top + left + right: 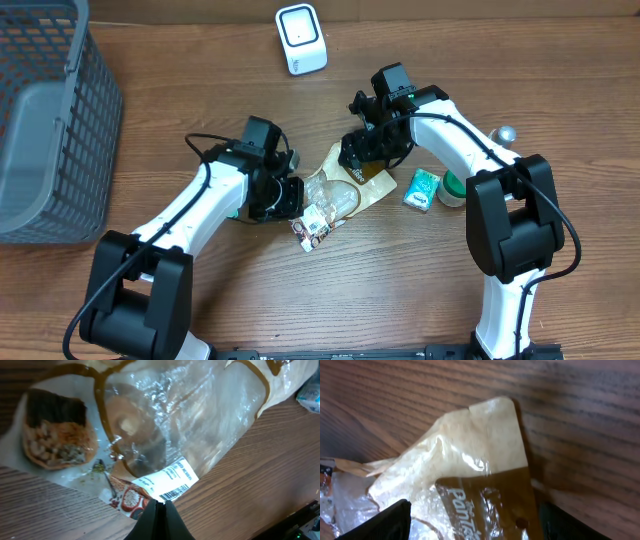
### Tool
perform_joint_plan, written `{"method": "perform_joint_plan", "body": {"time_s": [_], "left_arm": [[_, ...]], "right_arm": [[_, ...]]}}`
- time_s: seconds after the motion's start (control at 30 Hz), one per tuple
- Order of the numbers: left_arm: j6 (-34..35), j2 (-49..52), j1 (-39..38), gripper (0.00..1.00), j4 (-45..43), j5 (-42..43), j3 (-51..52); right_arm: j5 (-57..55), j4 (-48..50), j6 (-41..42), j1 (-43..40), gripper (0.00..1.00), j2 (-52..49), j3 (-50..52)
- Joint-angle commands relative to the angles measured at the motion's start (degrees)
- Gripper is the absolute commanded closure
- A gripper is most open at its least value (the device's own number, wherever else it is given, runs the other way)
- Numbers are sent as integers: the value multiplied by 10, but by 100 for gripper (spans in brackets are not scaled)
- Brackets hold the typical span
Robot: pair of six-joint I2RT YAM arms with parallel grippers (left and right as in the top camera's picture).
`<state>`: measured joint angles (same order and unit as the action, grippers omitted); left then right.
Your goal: Scan the item barcode
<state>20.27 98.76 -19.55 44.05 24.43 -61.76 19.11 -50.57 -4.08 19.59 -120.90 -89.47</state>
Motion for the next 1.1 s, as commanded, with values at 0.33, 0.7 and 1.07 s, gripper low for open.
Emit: {"method": "perform_joint_plan", "body": {"time_s": [0.33, 0.7, 1.07], "left_arm": [[16, 3, -3, 96, -3, -40, 6], [16, 19, -3, 96, 26, -98, 6], [18, 104, -3, 96, -1, -83, 6]], "right_arm": [[77, -16, 87, 10, 20, 12, 82], [104, -1, 86, 6, 10, 19, 55], [107, 43, 86, 6, 1, 18, 92]]}}
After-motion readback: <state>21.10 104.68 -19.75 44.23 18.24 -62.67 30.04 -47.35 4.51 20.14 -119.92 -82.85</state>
